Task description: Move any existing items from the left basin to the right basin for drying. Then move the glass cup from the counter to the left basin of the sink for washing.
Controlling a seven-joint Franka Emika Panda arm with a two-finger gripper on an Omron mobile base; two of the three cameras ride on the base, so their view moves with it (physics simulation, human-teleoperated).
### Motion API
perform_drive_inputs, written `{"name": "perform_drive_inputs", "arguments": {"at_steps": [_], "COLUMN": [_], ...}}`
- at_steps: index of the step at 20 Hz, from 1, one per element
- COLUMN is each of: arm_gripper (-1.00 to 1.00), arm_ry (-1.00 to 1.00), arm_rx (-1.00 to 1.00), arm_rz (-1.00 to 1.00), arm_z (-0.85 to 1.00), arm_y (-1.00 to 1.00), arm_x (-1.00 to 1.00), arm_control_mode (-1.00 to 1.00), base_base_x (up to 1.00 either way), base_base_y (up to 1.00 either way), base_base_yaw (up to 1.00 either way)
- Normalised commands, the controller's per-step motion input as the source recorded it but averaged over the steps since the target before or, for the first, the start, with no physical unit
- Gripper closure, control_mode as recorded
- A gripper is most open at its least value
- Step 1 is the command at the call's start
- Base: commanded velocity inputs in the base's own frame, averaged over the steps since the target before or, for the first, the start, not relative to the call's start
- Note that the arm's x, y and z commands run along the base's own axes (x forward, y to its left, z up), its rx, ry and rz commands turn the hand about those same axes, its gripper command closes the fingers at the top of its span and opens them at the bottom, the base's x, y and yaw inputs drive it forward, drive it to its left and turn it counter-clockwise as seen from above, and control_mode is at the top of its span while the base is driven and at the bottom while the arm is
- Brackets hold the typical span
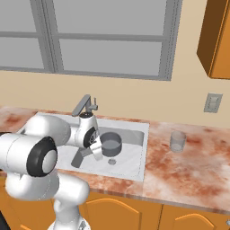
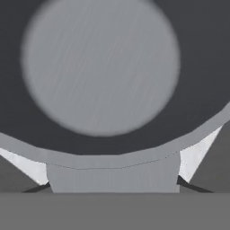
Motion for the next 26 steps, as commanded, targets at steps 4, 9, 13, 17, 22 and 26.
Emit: {"name": "perform_drive_inputs", "arguments": {"at_steps": [4,9,13,17,22,26], "arm_gripper": [1.0,1.0,1.0,1.0,1.0,1.0], "arm_ry": [0.04,0.05,0.02,0.0,0.0,0.0], "arm_rx": [0.0,0.01,0.02,0.03,0.03,0.02], "arm_rz": [0.02,0.03,0.03,0.03,0.01,0.0], "arm_z": [-0.21,-0.27,-0.29,-0.31,-0.32,-0.25], "arm_y": [-0.26,-0.21,-0.17,-0.03,0.0,0.0], "arm_x": [0.3,0.3,0.26,0.14,0.05,0.01], "arm_control_mode": [-1.0,-1.0,-1.0,-1.0,-1.0,-1.0], "base_base_x": [0.0,0.0,0.0,0.0,0.0,0.0], "base_base_y": [0.0,0.0,0.0,0.0,0.0,0.0], "base_base_yaw": [0.0,0.0,0.0,0.0,0.0,0.0]}}
